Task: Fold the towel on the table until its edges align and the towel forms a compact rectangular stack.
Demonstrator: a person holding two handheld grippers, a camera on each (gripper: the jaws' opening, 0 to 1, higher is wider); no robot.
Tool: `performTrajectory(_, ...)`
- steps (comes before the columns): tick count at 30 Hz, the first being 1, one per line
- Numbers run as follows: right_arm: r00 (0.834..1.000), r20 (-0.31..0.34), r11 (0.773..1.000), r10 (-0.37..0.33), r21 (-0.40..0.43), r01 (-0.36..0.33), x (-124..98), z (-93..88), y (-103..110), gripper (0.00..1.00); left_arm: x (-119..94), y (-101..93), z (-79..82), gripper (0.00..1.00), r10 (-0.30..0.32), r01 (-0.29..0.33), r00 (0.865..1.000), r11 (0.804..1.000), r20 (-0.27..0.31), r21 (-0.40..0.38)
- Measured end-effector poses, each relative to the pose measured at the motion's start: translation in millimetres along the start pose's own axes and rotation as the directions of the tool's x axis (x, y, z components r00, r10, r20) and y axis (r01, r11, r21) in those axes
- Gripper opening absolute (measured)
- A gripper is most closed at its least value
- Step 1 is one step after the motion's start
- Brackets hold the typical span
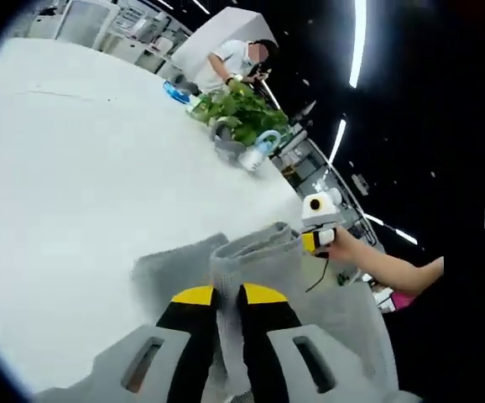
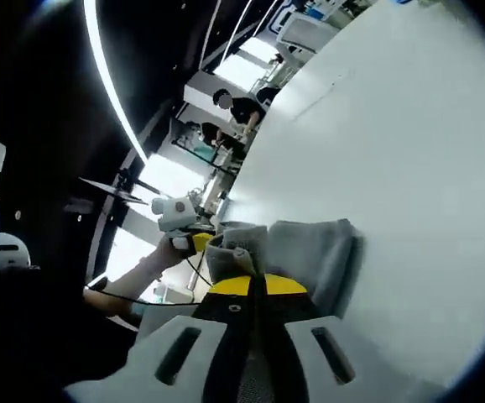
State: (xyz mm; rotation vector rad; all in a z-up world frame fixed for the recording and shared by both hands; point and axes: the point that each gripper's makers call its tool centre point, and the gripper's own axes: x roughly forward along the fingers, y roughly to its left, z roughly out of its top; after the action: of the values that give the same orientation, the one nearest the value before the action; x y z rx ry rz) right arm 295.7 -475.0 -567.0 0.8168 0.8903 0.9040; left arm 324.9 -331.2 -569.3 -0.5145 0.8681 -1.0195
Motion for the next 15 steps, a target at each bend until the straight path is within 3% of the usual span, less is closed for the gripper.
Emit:
performTrajectory(1,1.000,0.012,1.000,-0.003,0.019,0.003,0.6,1.3,-1.8,0.00,0.7,-1.8,1.8,0.08,-0.018,0.018,1.000,0.999,0.015,-0.029)
performTrajectory(3,0.999,0.033,1.000,-0.006,0.028,0.005,2.3,2.4,-6.5,0.00,2.7,0.3,1.8,0.06,-0.015,0.015,1.000,1.000,0.027,-0.003)
performTrajectory(5,0.999,0.052,0.997,0.003,0.072,-0.007,6.3,0.5,-9.5,0.00,5.7,10.2,0.3,0.06,0.036,-0.037,0.999,0.999,0.034,0.030)
performTrajectory(7,0.998,0.063,0.997,-0.011,0.083,0.006,7.6,-1.3,-15.0,0.00,8.0,16.2,-3.7,0.06,0.060,-0.060,0.998,0.998,0.028,0.005)
performTrajectory(12,0.984,0.172,0.979,-0.039,0.206,0.002,11.1,7.1,-27.7,0.00,13.7,31.0,0.0,0.06,0.121,-0.112,0.987,0.990,0.105,-0.086)
performTrajectory(15,0.974,0.201,0.980,-0.101,0.190,0.063,14.3,6.3,-41.5,0.00,19.7,38.1,-0.1,0.06,0.161,-0.148,0.977,0.984,0.137,-0.097)
